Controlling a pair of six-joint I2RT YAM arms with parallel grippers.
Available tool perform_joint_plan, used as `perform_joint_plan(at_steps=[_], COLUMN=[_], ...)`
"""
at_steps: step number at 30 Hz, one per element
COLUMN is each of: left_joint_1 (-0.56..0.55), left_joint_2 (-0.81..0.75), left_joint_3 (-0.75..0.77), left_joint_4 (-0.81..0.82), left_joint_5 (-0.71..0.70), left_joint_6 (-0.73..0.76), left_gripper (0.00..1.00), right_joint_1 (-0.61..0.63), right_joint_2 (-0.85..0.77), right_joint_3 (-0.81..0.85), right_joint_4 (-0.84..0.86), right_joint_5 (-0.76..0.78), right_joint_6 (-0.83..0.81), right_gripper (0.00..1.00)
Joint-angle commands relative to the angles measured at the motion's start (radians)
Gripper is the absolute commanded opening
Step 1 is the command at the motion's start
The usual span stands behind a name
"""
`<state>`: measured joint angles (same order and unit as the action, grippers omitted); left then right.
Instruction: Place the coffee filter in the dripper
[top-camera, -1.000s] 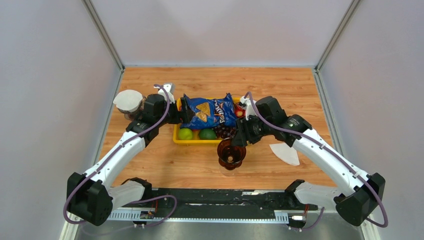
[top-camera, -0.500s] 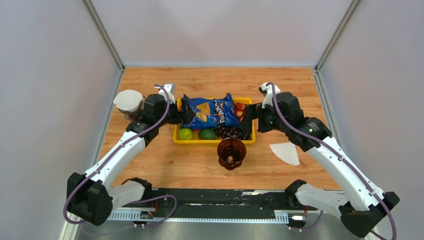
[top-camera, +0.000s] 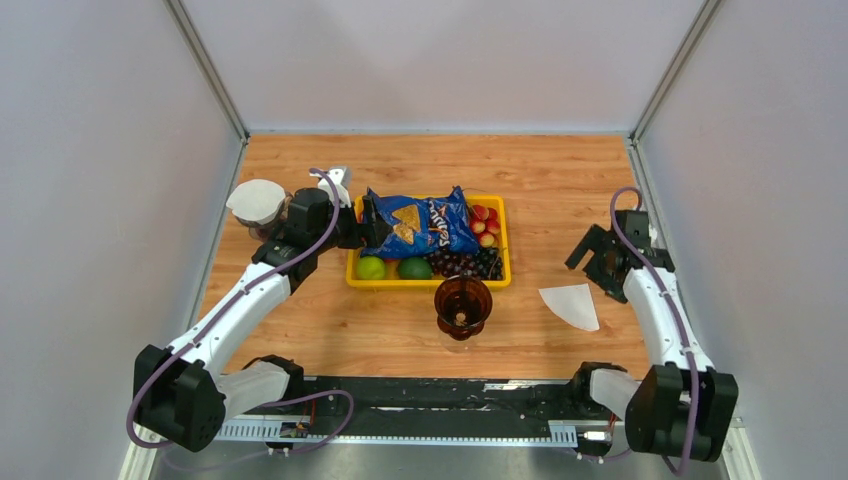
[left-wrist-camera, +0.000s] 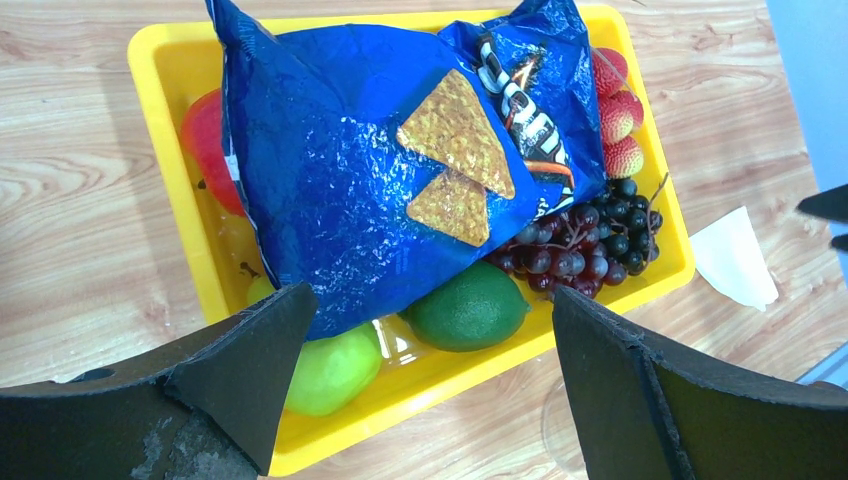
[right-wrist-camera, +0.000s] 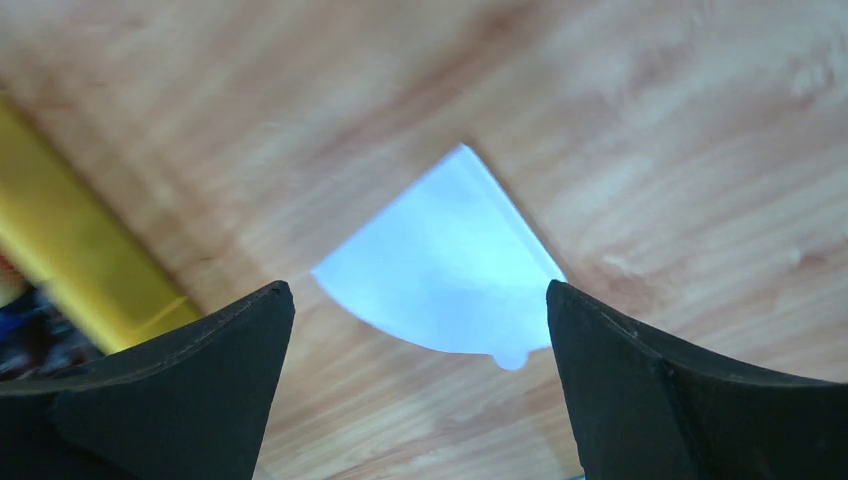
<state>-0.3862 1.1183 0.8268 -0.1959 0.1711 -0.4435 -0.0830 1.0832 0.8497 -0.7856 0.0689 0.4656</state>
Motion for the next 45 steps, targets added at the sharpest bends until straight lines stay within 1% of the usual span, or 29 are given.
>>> perform_joint_plan(at_steps=[1,4,7,14,18,26,28,32,36,37,42,44,45], left_joint_1=[-0.003,-0.003,-0.003,-0.003,-0.003,-0.003,-0.003,-0.003,-0.003,-0.003,-0.003,-0.003,-0.002], left_joint_2=[-0.026,-0.021,-0.019,-0.008,-0.018,-0.008,-0.009,-0.012,-0.015,-0.017,-0.021,-0.023,-0.022], left_joint_3=[0.014,0.015,0.015,0.023,0.02,0.024,0.024,0.023,0.023,0.022,0.021,0.02,0.02], left_joint_4=[0.044,0.042,0.044,0.034,0.03,0.03,0.029,0.029,0.027,0.027,0.026,0.026,0.025], left_joint_5=[0.02,0.017,0.017,0.014,0.005,0.002,0.001,-0.001,-0.001,-0.001,-0.002,-0.003,-0.003], left_joint_6=[-0.006,-0.004,-0.002,0.0,0.0,-0.003,-0.001,-0.001,-0.002,-0.003,-0.003,-0.003,-0.002], left_gripper=[1.0,1.0,1.0,1.0,1.0,1.0,1.0,1.0,1.0,1.0,1.0,1.0,1.0], right_joint_1=[-0.078,-0.129,-0.172,-0.174,-0.174,-0.165,-0.161,-0.153,-0.142,-0.14,-0.13,-0.129,-0.126], right_joint_2=[0.032,0.065,0.107,0.21,0.224,0.183,0.182,0.191,0.201,0.203,0.205,0.204,0.202], right_joint_3=[-0.112,-0.168,-0.205,-0.221,-0.253,-0.288,-0.288,-0.296,-0.306,-0.307,-0.311,-0.312,-0.313], right_joint_4=[0.013,0.06,0.128,0.163,0.202,0.237,0.237,0.256,0.277,0.282,0.296,0.298,0.303], right_joint_5=[0.085,0.129,0.074,0.098,0.042,-0.024,-0.027,-0.043,-0.052,-0.082,-0.095,-0.096,-0.1], right_joint_6=[0.084,0.094,0.089,0.111,0.113,0.12,0.117,0.117,0.116,0.114,0.113,0.107,0.1], right_gripper=[1.0,1.0,1.0,0.99,0.93,0.69,0.6,0.4,0.26,0.22,0.12,0.07,0.03])
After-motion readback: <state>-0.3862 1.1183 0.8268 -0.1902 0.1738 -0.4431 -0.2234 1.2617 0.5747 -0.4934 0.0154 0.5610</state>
